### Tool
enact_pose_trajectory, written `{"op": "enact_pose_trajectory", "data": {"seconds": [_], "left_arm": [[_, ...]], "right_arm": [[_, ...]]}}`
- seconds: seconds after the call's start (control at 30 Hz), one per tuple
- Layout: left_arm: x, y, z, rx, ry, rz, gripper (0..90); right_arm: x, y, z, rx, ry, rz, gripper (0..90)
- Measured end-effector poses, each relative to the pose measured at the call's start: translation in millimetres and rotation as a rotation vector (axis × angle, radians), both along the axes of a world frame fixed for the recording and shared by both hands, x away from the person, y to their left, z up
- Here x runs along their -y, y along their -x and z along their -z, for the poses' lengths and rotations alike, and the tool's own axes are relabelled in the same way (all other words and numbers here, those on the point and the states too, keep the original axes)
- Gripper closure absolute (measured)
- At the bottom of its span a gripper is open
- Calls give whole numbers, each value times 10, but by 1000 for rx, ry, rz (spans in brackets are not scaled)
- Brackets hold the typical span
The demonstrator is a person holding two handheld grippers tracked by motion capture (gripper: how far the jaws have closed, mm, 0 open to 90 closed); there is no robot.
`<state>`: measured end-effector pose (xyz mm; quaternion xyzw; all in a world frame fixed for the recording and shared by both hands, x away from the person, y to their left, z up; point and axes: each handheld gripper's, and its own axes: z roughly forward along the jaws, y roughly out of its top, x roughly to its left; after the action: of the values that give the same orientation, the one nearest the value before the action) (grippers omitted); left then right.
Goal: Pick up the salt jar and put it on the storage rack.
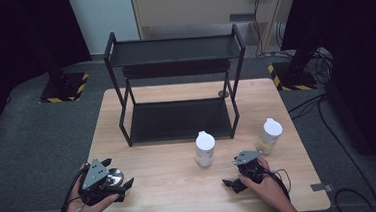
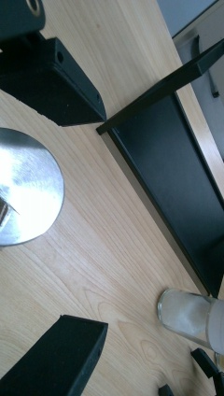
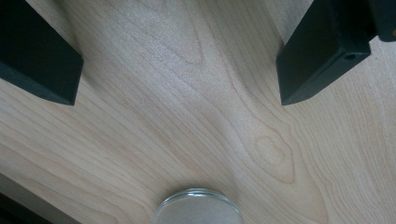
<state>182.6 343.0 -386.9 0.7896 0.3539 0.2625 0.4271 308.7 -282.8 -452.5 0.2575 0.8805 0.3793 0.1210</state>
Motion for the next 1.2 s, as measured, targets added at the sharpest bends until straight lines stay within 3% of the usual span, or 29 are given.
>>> {"op": "enact_pose_trajectory", "data": {"seconds": [0.53, 1.2], "left_arm": [[-108, -57, 161, -26, -4, 9, 11], [-164, -102, 252, -49, -12, 17, 12]], "right_arm": [[0, 0, 0, 0, 0, 0, 10], [0, 0, 0, 0, 0, 0, 10]]}}
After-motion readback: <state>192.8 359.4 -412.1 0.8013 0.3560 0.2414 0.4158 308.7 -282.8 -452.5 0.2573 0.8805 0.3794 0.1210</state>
